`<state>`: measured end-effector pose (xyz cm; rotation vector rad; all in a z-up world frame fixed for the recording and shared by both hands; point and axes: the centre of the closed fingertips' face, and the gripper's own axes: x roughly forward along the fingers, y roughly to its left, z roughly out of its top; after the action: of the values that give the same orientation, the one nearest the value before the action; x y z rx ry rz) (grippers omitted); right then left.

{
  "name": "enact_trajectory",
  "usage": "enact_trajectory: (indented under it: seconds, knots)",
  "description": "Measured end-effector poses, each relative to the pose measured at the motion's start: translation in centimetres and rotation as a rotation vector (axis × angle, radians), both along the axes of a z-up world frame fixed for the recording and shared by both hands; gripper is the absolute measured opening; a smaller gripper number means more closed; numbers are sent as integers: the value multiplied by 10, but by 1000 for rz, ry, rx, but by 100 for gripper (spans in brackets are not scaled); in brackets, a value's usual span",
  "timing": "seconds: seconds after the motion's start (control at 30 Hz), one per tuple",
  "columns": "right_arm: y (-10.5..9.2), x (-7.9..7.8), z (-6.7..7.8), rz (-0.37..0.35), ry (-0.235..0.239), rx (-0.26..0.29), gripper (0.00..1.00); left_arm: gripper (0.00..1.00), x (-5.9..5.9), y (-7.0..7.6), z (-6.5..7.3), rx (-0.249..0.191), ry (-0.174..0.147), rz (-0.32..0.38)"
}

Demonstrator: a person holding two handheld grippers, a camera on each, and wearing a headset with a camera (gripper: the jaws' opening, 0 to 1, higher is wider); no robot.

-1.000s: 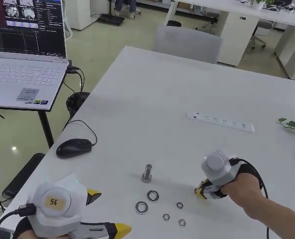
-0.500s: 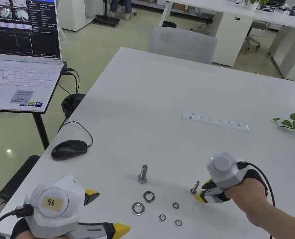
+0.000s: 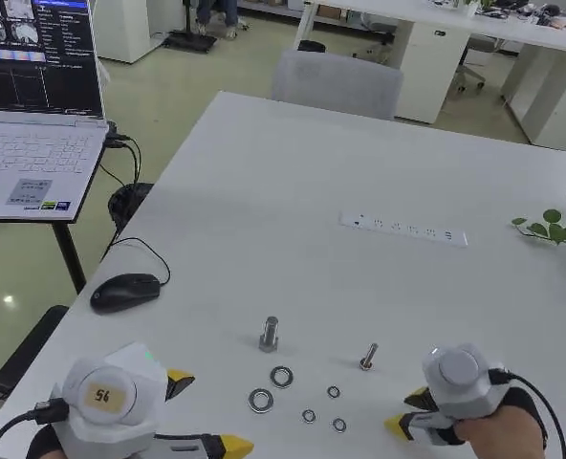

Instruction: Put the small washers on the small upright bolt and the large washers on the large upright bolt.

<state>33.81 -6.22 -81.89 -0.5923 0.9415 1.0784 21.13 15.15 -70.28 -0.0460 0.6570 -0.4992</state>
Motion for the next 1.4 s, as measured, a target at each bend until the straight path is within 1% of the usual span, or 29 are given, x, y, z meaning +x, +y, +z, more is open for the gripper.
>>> enact_trajectory:
  seconds: [0.03, 0.2, 0.53, 0.73, 0.9, 0.97, 1.07, 1.1, 1.23, 1.3, 1.4]
  knots:
    - [1, -5, 0, 5, 6, 5, 34, 68, 1, 0, 0, 1, -1, -2]
    - [11, -16, 1, 18, 7, 38, 34, 68, 2, 0, 0, 1, -2, -6]
    - [40, -31, -2, 88, 27, 60, 33, 68, 4, -4, 1, -4, -8, -13]
    - [56, -34, -2, 142, 28, 55, 32, 68, 2, -3, 0, -7, -8, -6]
    - [70, -39, -3, 211, 19, 39, 32, 68, 2, -2, 0, -8, -9, -2]
    - [75, -41, -4, 250, 7, 34, 32, 67, 1, -2, 0, -8, -7, 1]
    - [76, -40, -5, 288, -21, -1, 30, 67, 2, -1, 0, -7, -8, 3]
    - [76, -39, -5, 293, -27, -9, 29, 67, 2, -1, 1, -9, -10, 4]
    - [75, -38, -5, 299, -24, -14, 28, 67, 2, -2, 1, -11, -10, 5]
    - [75, -38, -5, 306, -31, -18, 28, 67, 2, -4, 1, -14, -10, 3]
    - [76, -40, -5, 306, -35, -13, 25, 67, 2, -7, -3, -14, -3, -2]
